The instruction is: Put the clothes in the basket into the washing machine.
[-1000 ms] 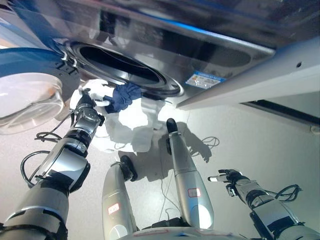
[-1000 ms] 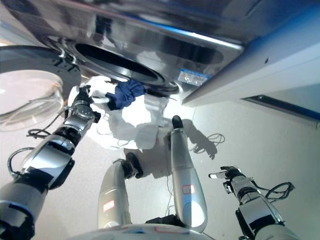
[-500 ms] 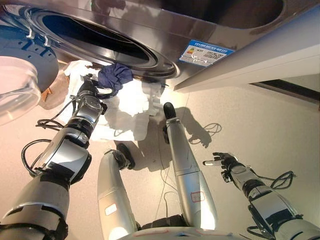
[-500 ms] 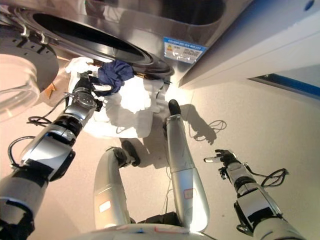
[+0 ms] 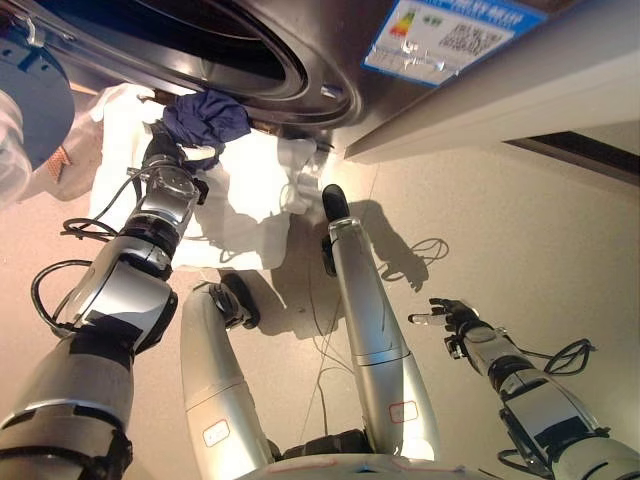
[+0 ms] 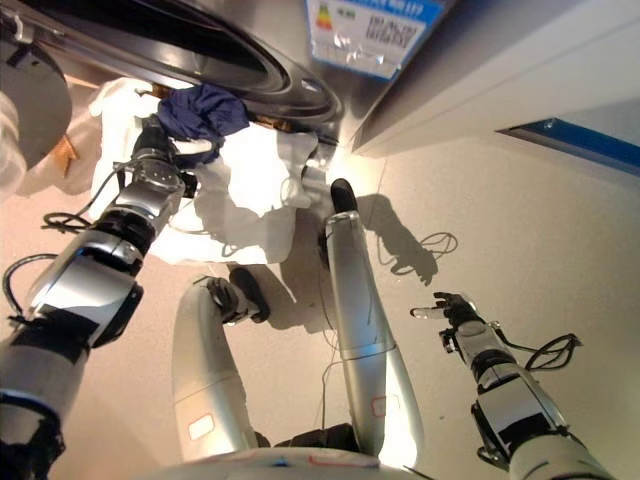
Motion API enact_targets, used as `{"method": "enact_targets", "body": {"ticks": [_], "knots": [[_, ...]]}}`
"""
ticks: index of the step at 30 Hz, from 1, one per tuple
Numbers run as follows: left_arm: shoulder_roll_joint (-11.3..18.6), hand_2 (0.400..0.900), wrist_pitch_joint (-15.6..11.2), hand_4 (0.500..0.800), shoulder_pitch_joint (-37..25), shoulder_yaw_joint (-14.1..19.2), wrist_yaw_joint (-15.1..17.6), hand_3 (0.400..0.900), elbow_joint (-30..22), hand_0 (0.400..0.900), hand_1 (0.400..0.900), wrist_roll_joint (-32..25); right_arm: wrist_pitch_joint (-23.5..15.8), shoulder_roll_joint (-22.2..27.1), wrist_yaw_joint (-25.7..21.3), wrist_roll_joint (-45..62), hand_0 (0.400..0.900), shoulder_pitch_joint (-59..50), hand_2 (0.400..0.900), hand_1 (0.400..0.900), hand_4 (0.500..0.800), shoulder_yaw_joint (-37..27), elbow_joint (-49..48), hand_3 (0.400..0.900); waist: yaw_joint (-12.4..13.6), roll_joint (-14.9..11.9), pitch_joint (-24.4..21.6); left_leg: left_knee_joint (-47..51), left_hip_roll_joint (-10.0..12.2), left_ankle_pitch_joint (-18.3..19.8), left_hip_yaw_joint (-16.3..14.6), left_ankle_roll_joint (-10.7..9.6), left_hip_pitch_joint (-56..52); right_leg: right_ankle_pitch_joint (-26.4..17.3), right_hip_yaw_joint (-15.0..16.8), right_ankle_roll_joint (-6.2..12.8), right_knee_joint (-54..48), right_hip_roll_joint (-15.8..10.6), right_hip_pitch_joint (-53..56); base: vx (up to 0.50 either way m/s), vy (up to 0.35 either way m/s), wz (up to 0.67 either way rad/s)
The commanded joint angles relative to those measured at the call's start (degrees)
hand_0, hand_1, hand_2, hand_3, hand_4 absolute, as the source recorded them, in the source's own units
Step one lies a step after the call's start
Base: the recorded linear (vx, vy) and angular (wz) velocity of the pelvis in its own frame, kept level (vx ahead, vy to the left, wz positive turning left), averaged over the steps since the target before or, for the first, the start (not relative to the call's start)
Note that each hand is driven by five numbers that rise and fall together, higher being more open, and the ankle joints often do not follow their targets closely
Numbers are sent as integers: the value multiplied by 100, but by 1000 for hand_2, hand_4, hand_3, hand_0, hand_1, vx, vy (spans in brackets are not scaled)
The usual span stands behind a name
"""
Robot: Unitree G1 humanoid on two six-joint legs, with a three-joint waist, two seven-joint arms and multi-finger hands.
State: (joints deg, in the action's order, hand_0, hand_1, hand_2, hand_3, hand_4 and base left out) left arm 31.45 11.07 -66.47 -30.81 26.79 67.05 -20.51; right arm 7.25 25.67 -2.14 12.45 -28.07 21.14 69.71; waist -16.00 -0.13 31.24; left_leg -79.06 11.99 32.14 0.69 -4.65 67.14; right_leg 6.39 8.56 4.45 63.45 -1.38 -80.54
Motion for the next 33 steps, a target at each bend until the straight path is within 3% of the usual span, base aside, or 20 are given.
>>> {"method": "enact_targets", "body": {"ticks": [1, 11, 13, 14, 28, 31, 33], "knots": [[612, 900, -133, 800, -220, -262, 232, 900, -39, 900, 900, -96, 149, 232, -85, 240, 900, 704, 900, 900, 800, 163, 95, 900, -214, -219, -145, -309, -83, 290, -51, 763, 28, 97, 152, 33, 102, -381, 170, 23, -18, -8], [848, 900, -193, 800, -263, -100, 11, 900, 146, 900, 900, -826, 110, 309, -155, 427, 900, 1174, 900, 900, 800, 98, -46, 900, -310, -306, -145, -1570, 144, 465, 11, 915, 816, 473, 185, -5, 1188, -137, -617, 18, -1, -8], [881, 627, -187, 636, -275, -98, -51, 627, 127, 627, 627, -950, 52, 326, -163, 429, 900, 1253, 900, 900, 800, 83, -59, 900, -318, -315, -145, -1714, 159, 496, 20, 937, 908, 515, 185, -3, 1312, -116, -699, 0, 0, 0], [884, 400, -187, 500, -274, -97, -56, 400, 124, 400, 400, -951, 47, 327, -163, 427, 900, 1258, 900, 900, 800, 81, -62, 900, -318, -313, -145, -1728, 161, 500, 25, 938, 919, 519, 183, -2, 1322, -115, -706, 0, 0, 0], [1036, 400, 184, 500, -163, -16, -218, 400, 43, 400, 400, -1102, 128, 348, -206, 246, 900, 1679, 900, 900, 800, -85, -301, 900, -284, -403, -145, -1687, 246, 249, 202, 905, 743, 488, 164, 150, 1433, -138, -542, 27, -25, 4], [984, 400, 119, 500, 25, 133, -297, 400, -19, 400, 400, -1257, 194, 328, -195, 190, 900, 1694, 900, 900, 800, -94, -392, 900, -258, -390, -145, -1532, 268, 183, 222, 843, 532, 454, 174, 193, 1305, -176, -356, 45, 12, -1], [924, 400, -60, 500, 146, 267, -347, 400, -41, 400, 400, -1544, 281, 296, -194, 168, 900, 1653, 900, 900, 800, -96, -424, 900, -233, -369, -145, -1340, 268, 97, 212, 786, 341, 413, 182, 209, 1131, -206, -167, 37, 29, -4]]}}
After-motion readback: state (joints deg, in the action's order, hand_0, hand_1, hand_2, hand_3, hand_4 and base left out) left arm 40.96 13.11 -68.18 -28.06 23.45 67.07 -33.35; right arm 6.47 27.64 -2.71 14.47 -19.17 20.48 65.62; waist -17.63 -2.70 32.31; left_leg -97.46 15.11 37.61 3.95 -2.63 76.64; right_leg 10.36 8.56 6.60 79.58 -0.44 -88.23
